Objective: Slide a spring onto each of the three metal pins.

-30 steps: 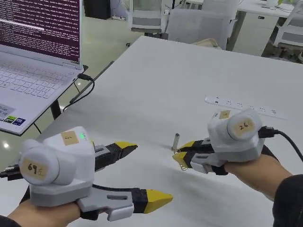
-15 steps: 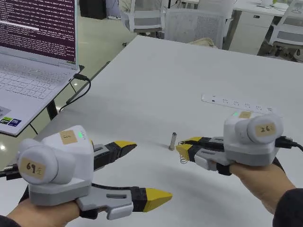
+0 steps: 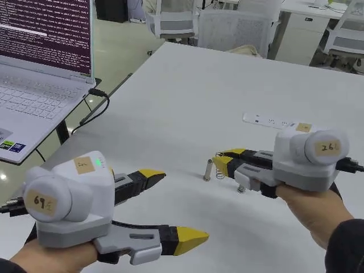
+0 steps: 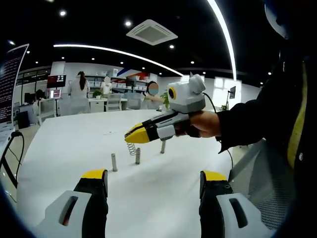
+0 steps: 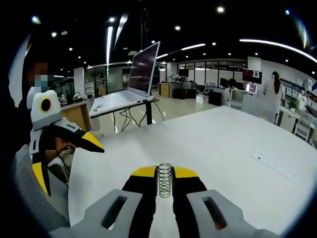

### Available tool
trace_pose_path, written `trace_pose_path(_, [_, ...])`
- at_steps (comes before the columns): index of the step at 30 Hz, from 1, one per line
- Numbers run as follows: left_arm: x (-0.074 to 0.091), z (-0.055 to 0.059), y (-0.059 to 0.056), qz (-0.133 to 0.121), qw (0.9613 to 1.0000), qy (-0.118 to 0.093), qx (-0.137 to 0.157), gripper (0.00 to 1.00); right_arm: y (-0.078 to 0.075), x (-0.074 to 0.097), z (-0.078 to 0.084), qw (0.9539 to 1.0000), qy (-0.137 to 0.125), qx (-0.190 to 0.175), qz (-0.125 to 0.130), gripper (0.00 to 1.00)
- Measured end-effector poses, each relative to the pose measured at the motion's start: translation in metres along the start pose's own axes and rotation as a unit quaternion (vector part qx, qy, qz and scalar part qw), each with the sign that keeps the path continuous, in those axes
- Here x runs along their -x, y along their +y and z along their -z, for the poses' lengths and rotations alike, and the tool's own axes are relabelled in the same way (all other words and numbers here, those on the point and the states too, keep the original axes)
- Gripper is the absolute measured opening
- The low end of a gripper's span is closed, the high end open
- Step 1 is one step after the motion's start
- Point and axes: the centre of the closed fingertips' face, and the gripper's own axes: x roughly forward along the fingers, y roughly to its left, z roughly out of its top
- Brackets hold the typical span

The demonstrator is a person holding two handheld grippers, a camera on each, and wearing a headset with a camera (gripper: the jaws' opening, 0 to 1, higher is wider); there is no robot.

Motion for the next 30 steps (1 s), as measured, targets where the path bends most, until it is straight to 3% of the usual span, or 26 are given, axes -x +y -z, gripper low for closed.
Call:
trace_pose_path(8, [0.0,0.0,0.0,0.002,1.0,-0.001,0.001,0.73,-0.011,-0.006,-0.009,0.9996,-0.018,-0.012,0.018,0.08])
trace_pose_path(18, [0.0,0.003,0.001,0.003,1.0,0.0,0.006,0.73,-0.036,-0.016,-0.022,0.9936,-0.075,-0.064,0.054,0.08])
trace_pose_path(26, [0.002,0.007,0.005,0.001,0.9999,0.0,0.012,0.73,-0.036,-0.025,-0.021,0.9903,-0.103,-0.06,0.071,0.08])
trace_pose_path(30, [0.002,0.008,0.006,0.001,0.9999,0.0,0.014,0.73,-0.039,-0.028,-0.02,0.9866,-0.12,-0.058,0.094,0.08])
